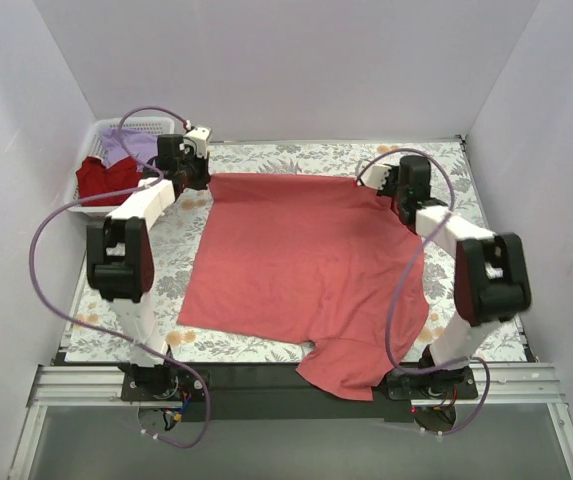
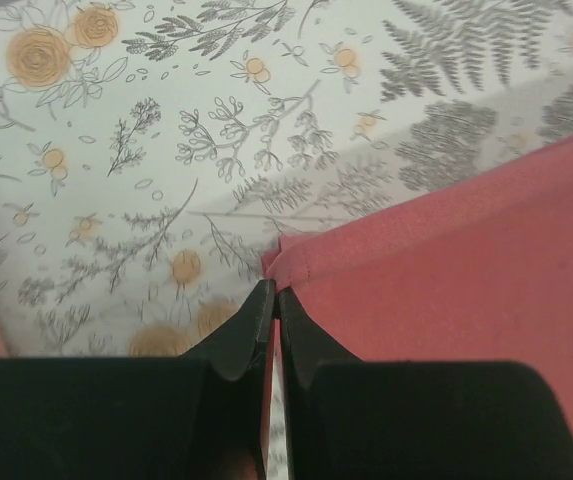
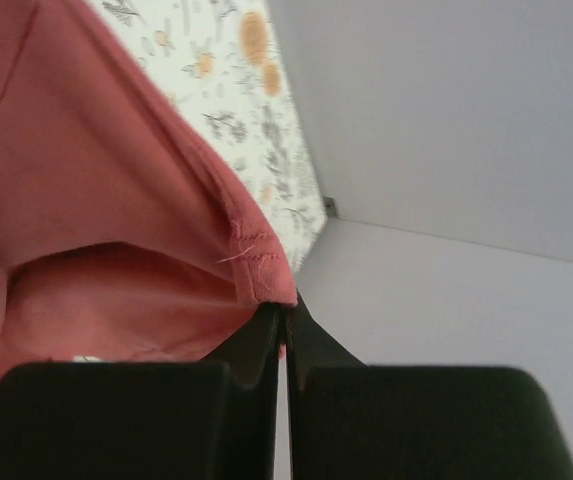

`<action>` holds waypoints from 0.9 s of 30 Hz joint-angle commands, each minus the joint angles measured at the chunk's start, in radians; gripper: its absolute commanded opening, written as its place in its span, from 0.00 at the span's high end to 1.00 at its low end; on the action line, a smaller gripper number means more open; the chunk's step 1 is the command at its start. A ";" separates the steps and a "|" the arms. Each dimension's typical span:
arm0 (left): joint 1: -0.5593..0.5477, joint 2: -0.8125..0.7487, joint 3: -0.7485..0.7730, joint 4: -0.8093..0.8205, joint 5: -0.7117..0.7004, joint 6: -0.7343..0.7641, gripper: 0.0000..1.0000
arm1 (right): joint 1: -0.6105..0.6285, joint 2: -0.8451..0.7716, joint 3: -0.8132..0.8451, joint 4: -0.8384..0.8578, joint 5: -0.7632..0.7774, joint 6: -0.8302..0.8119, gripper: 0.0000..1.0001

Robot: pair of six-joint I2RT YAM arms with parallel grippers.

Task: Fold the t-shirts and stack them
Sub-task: Flatten the tshirt out

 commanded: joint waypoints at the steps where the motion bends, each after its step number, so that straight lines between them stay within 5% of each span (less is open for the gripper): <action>1: 0.005 0.132 0.177 0.037 -0.033 -0.001 1.00 | -0.003 0.175 0.169 0.172 0.111 0.025 0.99; 10: 0.005 0.445 0.460 -0.027 -0.096 0.017 1.00 | 0.002 0.470 0.404 0.194 0.197 0.055 0.99; 13: 0.005 0.479 0.482 -0.040 -0.111 0.026 1.00 | 0.005 0.496 0.432 0.191 0.223 0.071 0.77; 14: 0.005 0.485 0.491 -0.044 -0.123 0.023 1.00 | 0.005 0.502 0.442 0.188 0.234 0.092 0.59; 17: 0.014 0.481 0.523 -0.064 -0.143 -0.011 0.75 | 0.003 0.502 0.501 0.130 0.290 0.147 0.35; 19: 0.022 0.438 0.529 -0.081 -0.136 -0.031 0.61 | -0.005 0.481 0.553 0.064 0.287 0.192 0.34; 27: 0.042 0.196 0.367 -0.384 0.083 0.138 0.57 | -0.061 0.308 0.731 -0.767 -0.017 0.470 0.38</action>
